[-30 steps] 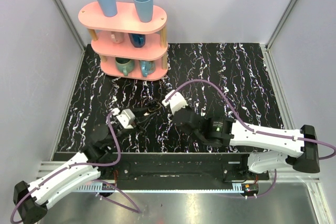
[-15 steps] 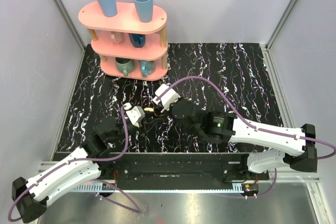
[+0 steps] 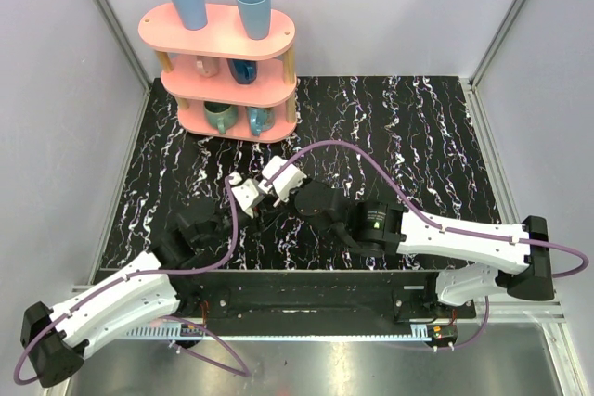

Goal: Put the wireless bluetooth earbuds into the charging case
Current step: Place the earbud in the charging case.

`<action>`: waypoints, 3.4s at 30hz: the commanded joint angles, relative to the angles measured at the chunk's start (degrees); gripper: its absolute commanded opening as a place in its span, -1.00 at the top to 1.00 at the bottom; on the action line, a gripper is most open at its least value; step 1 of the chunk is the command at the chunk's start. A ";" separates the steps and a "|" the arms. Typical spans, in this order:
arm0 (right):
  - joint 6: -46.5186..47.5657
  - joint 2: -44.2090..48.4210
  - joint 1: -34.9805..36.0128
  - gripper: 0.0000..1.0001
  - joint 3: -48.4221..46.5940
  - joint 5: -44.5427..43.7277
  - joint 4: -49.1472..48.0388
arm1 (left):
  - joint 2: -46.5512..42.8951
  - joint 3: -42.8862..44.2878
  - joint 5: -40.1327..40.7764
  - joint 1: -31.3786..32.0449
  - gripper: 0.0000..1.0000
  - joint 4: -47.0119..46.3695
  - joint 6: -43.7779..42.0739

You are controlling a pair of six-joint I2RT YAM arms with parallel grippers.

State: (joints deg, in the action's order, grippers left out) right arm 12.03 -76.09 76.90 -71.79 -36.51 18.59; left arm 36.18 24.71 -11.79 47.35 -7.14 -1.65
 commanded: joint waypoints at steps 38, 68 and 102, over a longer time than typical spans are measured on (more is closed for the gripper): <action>1.06 -1.95 0.35 0.85 1.83 -3.66 -5.84 | -1.56 1.31 4.94 -0.24 1.00 -6.84 3.32; -2.19 1.65 1.41 0.84 4.90 4.09 -9.36 | -1.03 0.08 6.78 -0.16 1.00 -10.62 3.67; 4.93 3.94 1.49 0.81 8.51 12.16 -13.41 | -1.55 -0.45 -0.16 -0.16 1.00 -12.64 2.09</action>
State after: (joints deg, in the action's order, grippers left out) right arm 16.64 -72.36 77.03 -63.18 -32.60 5.89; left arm 35.68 23.94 -9.50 47.37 -14.63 1.69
